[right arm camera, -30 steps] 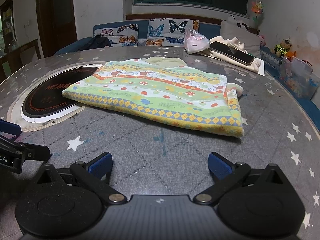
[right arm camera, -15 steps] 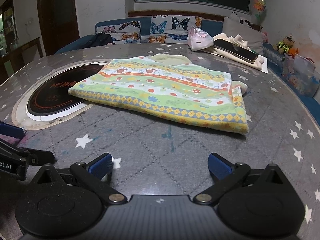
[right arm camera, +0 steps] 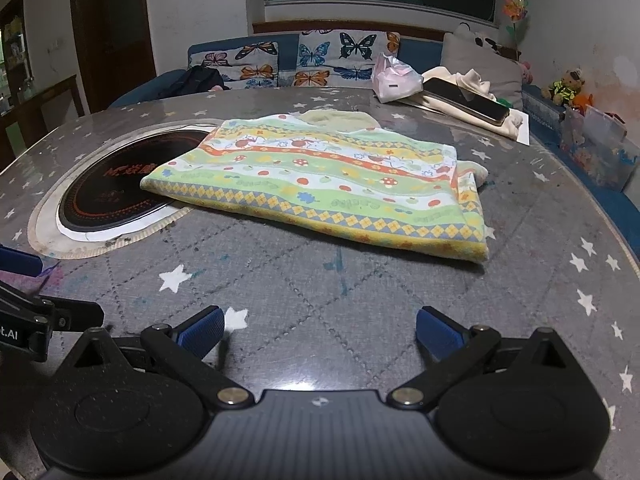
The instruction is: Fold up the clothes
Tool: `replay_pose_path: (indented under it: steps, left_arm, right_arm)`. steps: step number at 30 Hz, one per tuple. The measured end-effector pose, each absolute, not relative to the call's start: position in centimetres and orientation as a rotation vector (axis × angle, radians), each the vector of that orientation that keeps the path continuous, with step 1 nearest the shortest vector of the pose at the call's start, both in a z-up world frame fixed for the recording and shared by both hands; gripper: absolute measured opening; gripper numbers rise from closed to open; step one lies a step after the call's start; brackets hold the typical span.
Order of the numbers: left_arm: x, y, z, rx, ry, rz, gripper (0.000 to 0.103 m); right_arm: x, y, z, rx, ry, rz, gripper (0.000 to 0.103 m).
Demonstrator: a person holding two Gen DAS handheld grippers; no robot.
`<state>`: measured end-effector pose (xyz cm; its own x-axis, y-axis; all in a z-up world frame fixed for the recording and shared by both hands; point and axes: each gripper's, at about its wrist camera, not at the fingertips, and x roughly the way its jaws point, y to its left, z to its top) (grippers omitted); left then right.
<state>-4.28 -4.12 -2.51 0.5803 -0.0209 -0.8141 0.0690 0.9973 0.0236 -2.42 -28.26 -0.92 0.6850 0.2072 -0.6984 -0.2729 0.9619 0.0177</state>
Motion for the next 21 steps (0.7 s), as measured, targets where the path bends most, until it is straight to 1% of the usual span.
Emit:
replay_pose_path:
  steps: [21]
  left_arm:
    - [-4.9, -4.2, -0.1, 0.088, 0.878, -0.035, 0.103]
  right_arm:
    - [-3.8, -27.4, 1.8, -0.104, 0.703, 0.306, 0.103]
